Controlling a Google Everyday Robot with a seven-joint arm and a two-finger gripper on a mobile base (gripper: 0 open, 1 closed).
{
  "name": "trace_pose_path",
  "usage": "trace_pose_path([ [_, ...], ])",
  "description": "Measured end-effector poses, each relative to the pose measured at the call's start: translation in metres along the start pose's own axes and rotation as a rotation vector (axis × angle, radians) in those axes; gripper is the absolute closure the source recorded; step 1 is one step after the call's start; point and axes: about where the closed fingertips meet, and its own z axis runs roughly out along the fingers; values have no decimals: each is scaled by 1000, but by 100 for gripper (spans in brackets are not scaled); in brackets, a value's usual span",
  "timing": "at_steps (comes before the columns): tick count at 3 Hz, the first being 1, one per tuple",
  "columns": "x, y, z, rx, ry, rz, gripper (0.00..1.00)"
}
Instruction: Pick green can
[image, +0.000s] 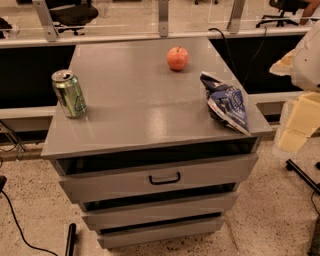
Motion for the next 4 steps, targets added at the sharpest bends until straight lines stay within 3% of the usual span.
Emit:
trace_pose_path([
  [2, -10, -8, 2, 14, -32, -19, 0],
  [3, -55, -34, 19, 8, -130, -106, 0],
  [4, -133, -68, 52, -33, -272, -231, 0],
])
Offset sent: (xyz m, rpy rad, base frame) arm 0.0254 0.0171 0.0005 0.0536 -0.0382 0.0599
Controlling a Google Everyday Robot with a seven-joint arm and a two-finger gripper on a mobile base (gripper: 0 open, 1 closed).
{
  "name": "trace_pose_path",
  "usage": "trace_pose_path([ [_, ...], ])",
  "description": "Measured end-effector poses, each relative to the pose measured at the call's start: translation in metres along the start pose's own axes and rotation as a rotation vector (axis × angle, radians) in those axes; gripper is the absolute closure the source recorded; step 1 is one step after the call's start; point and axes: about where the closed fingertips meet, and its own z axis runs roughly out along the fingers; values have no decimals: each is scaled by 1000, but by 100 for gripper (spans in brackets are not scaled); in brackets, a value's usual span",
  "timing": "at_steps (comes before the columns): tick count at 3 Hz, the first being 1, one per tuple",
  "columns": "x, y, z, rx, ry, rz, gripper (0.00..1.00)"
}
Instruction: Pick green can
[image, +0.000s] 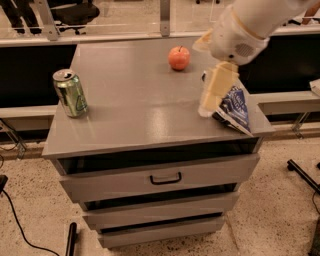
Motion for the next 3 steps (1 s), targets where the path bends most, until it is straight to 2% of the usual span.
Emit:
trace_pose_path([
  [1, -73, -42, 49, -60, -150, -115, 0],
  [2, -143, -61, 85, -111, -263, -207, 0],
  [3, -195, -62, 114, -169, -311, -267, 0],
])
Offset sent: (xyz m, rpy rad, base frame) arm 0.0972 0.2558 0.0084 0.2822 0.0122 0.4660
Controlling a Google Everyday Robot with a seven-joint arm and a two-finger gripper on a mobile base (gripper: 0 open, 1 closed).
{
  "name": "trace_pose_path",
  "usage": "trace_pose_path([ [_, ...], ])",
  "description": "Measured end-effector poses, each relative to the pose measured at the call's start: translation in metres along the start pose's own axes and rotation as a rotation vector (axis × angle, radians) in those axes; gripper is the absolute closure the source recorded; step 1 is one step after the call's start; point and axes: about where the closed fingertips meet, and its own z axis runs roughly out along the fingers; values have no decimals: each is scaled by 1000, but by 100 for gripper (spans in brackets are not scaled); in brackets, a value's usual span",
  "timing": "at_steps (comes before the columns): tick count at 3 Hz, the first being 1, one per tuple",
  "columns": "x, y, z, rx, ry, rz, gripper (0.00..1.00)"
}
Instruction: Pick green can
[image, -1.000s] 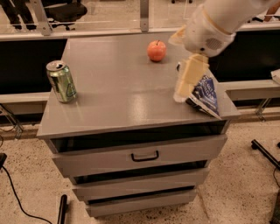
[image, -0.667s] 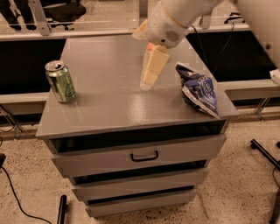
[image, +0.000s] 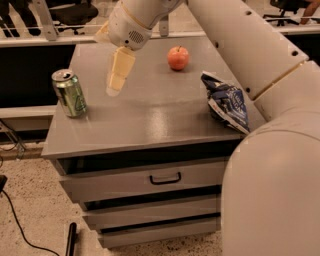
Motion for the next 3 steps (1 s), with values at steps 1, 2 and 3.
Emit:
trace_pose_path([
  [1, -17, -5, 32, -48, 21, -1, 0],
  [2, -27, -7, 58, -88, 34, 37, 0],
  [3, -35, -6, 81, -115, 49, 73, 4],
])
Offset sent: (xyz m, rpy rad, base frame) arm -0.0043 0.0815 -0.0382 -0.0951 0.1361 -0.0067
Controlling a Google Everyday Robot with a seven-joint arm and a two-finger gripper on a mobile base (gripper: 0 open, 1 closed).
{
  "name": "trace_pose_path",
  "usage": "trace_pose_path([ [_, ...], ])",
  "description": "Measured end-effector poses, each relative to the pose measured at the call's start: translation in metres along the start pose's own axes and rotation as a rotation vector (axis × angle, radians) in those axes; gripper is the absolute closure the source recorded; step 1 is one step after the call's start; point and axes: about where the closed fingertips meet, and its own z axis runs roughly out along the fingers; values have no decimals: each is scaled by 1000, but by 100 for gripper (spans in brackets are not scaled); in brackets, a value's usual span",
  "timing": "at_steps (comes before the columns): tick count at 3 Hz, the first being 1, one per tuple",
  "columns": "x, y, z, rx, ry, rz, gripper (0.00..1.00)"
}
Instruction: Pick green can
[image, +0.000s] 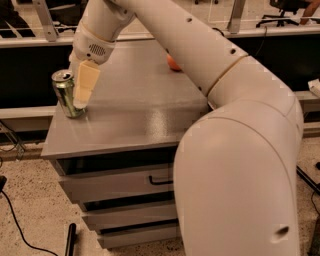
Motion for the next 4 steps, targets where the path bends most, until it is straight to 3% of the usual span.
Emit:
trace_pose_path([
  [2, -24, -9, 22, -28, -6, 59, 45],
  [4, -39, -17, 18, -74, -27, 106, 91],
])
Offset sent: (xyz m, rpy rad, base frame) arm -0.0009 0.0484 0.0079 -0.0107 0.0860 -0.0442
